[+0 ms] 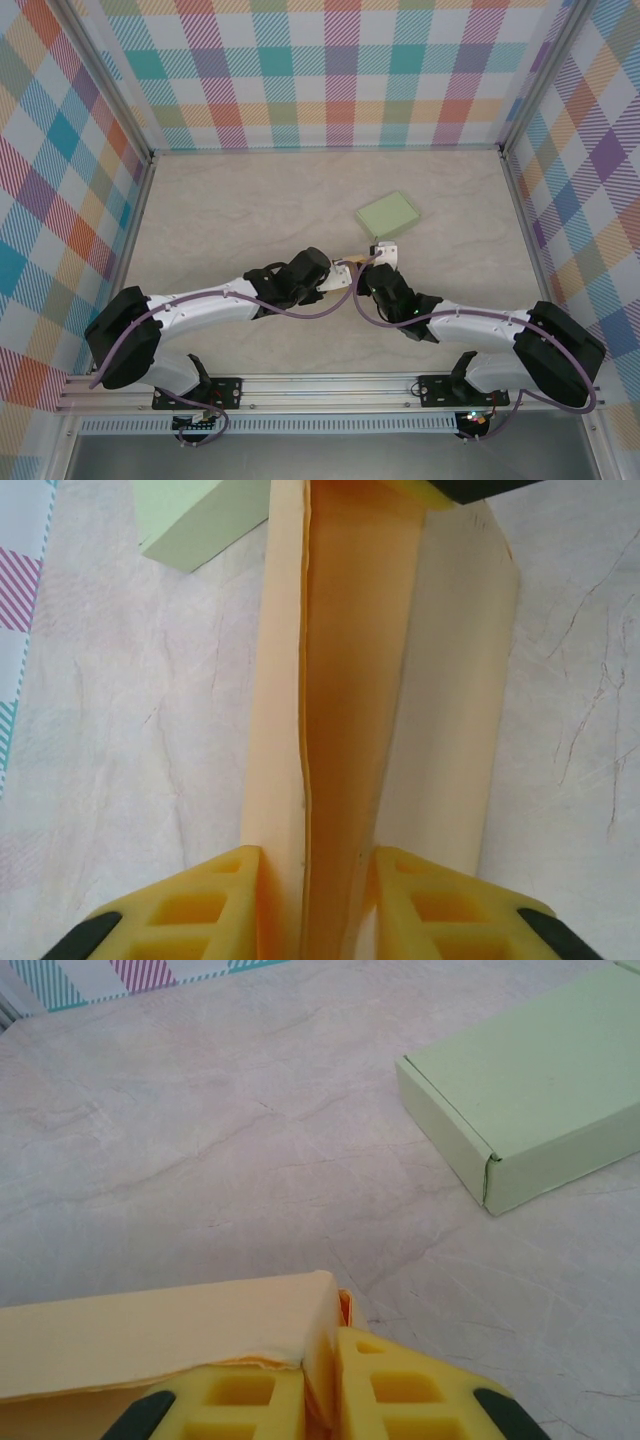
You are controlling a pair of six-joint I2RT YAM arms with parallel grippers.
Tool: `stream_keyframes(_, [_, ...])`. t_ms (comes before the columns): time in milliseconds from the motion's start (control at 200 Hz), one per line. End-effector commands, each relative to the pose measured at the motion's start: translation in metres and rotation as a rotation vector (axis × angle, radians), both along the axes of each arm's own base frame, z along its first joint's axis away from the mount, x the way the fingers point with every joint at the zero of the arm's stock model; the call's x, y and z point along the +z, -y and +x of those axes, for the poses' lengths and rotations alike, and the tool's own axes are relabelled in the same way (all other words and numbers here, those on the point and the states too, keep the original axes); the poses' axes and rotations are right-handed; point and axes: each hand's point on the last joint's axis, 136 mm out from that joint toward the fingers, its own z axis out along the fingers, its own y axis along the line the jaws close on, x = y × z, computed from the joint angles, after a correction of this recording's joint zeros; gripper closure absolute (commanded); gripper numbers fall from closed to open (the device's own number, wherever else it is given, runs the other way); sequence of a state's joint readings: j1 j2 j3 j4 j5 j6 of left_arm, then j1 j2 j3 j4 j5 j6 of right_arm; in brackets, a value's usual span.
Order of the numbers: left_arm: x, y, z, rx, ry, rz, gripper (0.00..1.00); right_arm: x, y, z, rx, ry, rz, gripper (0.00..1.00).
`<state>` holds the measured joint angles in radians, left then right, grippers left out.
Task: Fold the paper box
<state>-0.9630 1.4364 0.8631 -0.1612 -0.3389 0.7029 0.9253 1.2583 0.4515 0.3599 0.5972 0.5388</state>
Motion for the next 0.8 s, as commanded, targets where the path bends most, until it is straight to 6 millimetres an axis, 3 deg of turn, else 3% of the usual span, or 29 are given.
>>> stream_keyframes(0, [-0.005, 0.001, 0.007, 0.032, -0.003, 0.008, 0.73, -0.039, 0.000, -0.028, 0.103, -0.168, -0.098, 0.82])
stream_keyframes(150, [-0.011, 0.000, 0.005, 0.035, -0.016, 0.016, 0.73, -0.026, 0.000, -0.036, 0.121, -0.197, -0.068, 0.74])
stream_keyframes(480, [-0.014, -0.003, 0.004, 0.037, -0.025, 0.013, 0.73, 0.023, 0.031, -0.046, 0.059, -0.191, -0.016, 0.62])
stream_keyframes(625, [-0.017, -0.003, 0.002, 0.034, -0.033, 0.021, 0.73, 0.037, 0.035, -0.033, 0.051, -0.204, 0.021, 0.57])
stream_keyframes(795, [-0.016, -0.003, 0.003, 0.032, -0.032, 0.021, 0.73, 0.044, 0.027, -0.005, 0.098, -0.269, 0.121, 0.49])
